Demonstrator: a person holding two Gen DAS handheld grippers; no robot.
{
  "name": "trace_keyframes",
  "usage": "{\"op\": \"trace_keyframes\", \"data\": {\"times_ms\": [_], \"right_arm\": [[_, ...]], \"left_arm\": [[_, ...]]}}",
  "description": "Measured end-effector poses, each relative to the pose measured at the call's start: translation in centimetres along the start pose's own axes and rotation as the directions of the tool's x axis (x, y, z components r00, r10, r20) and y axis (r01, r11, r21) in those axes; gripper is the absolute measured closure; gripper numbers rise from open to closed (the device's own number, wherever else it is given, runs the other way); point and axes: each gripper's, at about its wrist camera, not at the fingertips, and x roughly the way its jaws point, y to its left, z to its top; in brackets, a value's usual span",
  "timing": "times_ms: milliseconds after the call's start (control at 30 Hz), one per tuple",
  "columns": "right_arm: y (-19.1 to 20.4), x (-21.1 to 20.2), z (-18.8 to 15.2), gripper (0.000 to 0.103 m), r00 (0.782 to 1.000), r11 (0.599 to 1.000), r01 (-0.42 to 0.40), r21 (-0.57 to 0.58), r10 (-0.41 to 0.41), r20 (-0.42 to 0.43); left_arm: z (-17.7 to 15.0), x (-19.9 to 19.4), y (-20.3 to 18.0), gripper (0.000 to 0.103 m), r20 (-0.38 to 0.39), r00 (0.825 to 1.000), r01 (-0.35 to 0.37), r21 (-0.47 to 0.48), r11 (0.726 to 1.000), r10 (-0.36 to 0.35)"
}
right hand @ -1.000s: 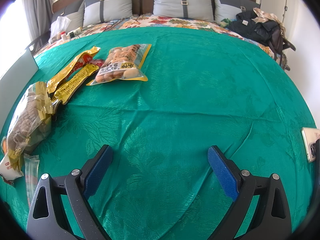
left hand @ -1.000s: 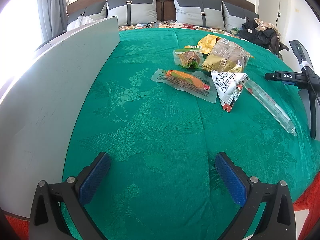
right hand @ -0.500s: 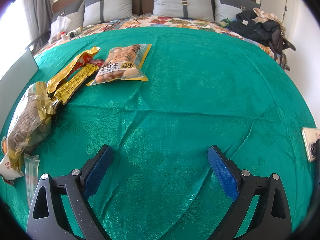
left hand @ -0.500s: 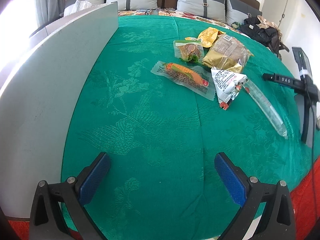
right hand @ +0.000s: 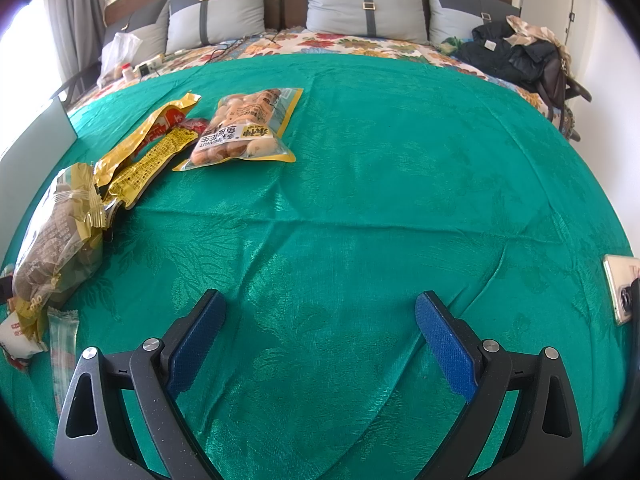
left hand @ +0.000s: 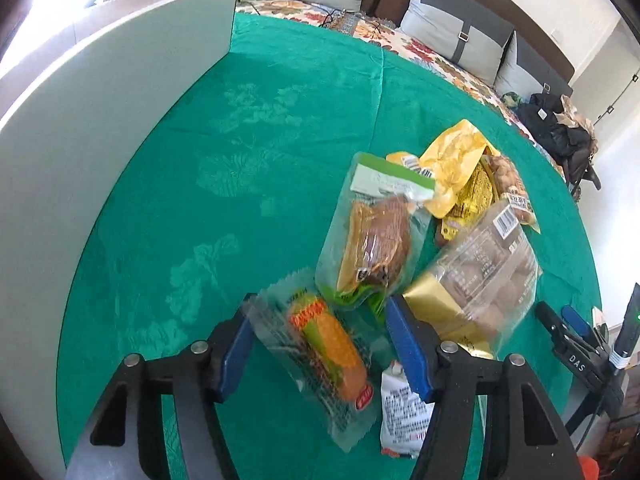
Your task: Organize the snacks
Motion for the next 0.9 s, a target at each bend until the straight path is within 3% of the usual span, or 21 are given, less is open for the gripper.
{"op": "trace_keyframes", "data": {"times_ms": [200, 267, 300, 333, 467, 567, 633, 667, 833, 900], "right_arm": [[0.0, 0.0, 0.1, 0.005, 1.000, 1.000, 0.000, 0.000, 0.000, 0.000], [0.0, 0.0, 0.0, 0.005, 1.000, 1.000, 0.000, 0.000, 0.000, 0.000], [0.0, 0.0, 0.0, 0.005, 1.000, 1.000, 0.000, 0.000, 0.000, 0.000], [0.0, 0.0, 0.0, 0.005, 1.000, 1.000, 0.000, 0.000, 0.000, 0.000], [0.0, 0.0, 0.0, 0.005, 1.000, 1.000, 0.000, 0.000, 0.000, 0.000], [0.0, 0.0, 0.0, 0.005, 1.000, 1.000, 0.000, 0.000, 0.000, 0.000], [0.0, 0.0, 0.0, 0.005, 1.000, 1.000, 0.000, 0.000, 0.000, 0.000], [0.0, 0.0, 0.0, 0.005, 1.000, 1.000, 0.000, 0.000, 0.000, 0.000], [0.0, 0.0, 0.0, 0.005, 1.000, 1.000, 0.000, 0.000, 0.000, 0.000], [0.0, 0.0, 0.0, 0.005, 1.000, 1.000, 0.000, 0.000, 0.000, 0.000]], "left_arm": [[0.4, 0.7, -0.5, 0.039, -0.004, 0.997, -0.074, 0.116, 0.990, 0.075], [-0.4, 0.5, -0.4, 0.024, -0.032, 0.993, -0.104, 0.154, 0.983, 0.110], [-0.9, 0.4, -0.2, 0.012, -0.047, 0.990, -0.127, 0.159, 0.979, 0.136], [-1.4, 0.2, 0.2, 0.008, -0.049, 0.990, -0.126, 0.153, 0.980, 0.135], [-2.7, -0.5, 1.1, 0.008, -0.015, 0.992, -0.119, 0.168, 0.979, 0.123], [-2.6, -1.0, 1.5, 0.022, -0.011, 0.995, -0.097, 0.176, 0.980, 0.101], [-2.5, -1.6, 1.7, 0.059, -0.013, 0.998, -0.051, 0.201, 0.978, 0.055], [-2.5, -1.8, 1.8, 0.070, -0.033, 0.999, -0.009, 0.212, 0.977, 0.016], [-3.7, -3.3, 3.1, 0.077, -0.123, 0.991, 0.085, 0.206, 0.975, -0.061], [-5.0, -4.1, 3.4, 0.077, -0.185, 0.975, 0.164, 0.222, 0.961, -0.124]]}}
